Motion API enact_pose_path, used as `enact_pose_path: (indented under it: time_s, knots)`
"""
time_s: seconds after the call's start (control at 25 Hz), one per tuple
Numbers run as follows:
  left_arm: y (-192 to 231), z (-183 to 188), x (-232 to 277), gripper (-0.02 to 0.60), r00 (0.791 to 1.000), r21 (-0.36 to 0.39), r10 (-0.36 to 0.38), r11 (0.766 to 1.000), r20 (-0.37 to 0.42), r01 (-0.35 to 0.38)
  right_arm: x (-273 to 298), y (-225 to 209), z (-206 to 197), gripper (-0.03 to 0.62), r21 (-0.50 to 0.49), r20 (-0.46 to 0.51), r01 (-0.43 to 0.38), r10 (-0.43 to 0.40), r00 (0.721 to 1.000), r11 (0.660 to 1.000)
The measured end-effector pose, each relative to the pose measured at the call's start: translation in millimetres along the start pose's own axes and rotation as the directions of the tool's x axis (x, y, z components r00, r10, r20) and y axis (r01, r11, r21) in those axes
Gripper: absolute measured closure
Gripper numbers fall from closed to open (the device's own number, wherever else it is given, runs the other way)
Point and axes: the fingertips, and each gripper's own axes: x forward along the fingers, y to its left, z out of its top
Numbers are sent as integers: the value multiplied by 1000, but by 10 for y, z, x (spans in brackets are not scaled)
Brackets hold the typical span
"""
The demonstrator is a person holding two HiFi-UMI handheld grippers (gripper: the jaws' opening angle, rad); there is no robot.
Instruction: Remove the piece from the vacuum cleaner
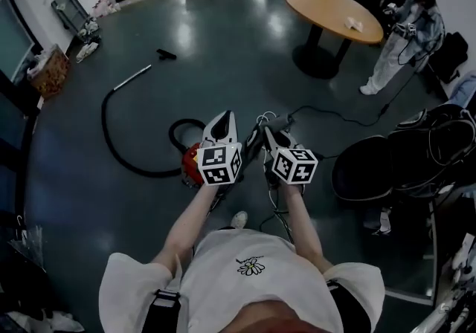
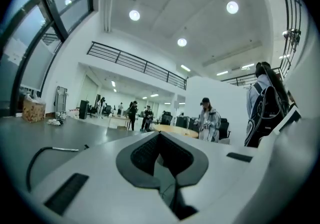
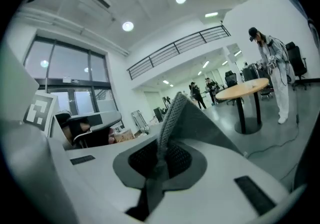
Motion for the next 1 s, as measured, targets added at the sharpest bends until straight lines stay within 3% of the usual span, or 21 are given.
enact_pose_path:
  time_s: [0.16,0.48,1.0]
  knots:
    - [-65,521,-300,577,990,-25,-22,999,139,25,-169,408,481,569,-80,108,-53,62,992,995]
    - [-115,1052,-529,577,959,8,-35,999,283,34,-482,630,1160,569,-159,279,-59,102,955,985]
    - [-117,1226,-397,577,939,4,-29,1000,343,29,-518,424,1493,569,-189,343,-28,93,935,982]
